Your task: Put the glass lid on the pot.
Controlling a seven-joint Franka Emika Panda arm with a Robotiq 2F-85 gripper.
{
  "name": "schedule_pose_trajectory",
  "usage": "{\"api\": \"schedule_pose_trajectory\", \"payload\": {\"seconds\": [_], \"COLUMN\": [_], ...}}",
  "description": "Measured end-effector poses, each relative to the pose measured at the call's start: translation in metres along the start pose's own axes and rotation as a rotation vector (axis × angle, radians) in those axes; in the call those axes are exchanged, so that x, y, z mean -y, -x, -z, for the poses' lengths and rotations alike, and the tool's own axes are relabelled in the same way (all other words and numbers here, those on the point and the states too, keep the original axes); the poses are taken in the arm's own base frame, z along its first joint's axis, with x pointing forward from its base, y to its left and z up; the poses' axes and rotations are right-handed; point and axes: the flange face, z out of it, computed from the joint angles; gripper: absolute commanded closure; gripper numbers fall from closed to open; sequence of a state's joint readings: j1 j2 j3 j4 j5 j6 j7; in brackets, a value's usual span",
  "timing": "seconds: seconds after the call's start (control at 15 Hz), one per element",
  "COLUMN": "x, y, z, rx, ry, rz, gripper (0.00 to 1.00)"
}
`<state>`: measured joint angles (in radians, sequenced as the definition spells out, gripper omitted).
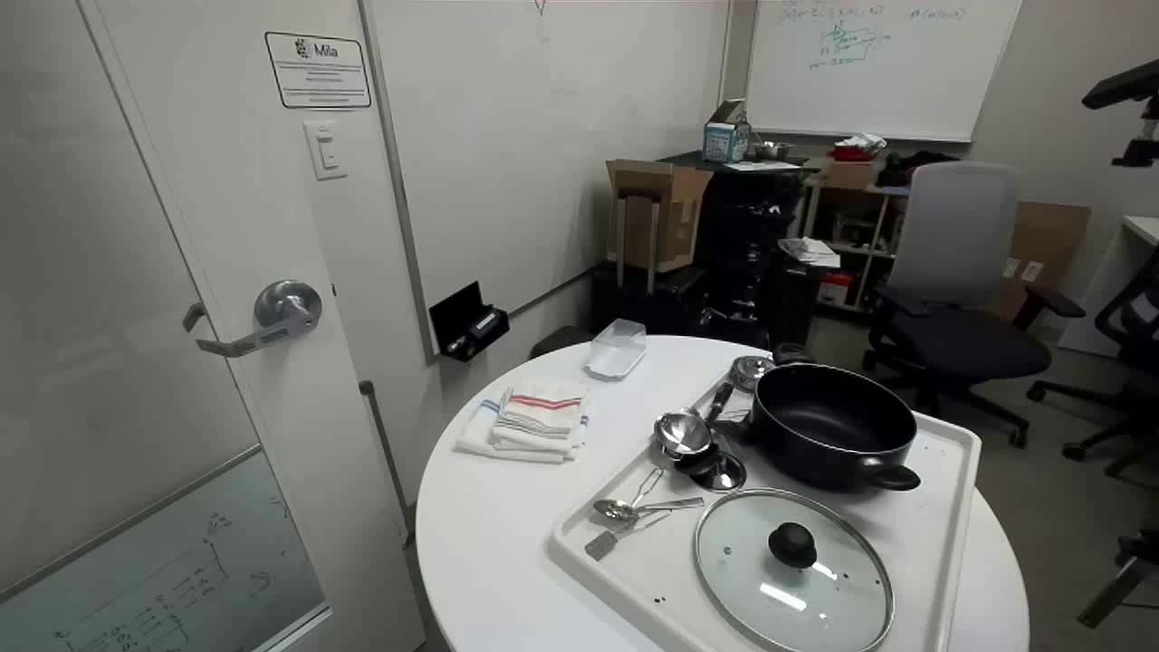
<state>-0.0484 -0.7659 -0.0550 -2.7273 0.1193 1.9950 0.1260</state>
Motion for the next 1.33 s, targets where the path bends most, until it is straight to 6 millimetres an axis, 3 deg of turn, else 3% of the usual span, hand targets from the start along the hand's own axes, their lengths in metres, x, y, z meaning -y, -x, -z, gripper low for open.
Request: {"api": "schedule_pose_trajectory", "payload": {"seconds": [0.93,1.33], "x": [0.001,0.026], "y": [0.0,-0.007], "z": [-0.001,-0.022], "rx": [0.002,0.033], "ry": [0.004,0.064], "rz": [0.003,0.059], "gripper": [0.0,0.0]}}
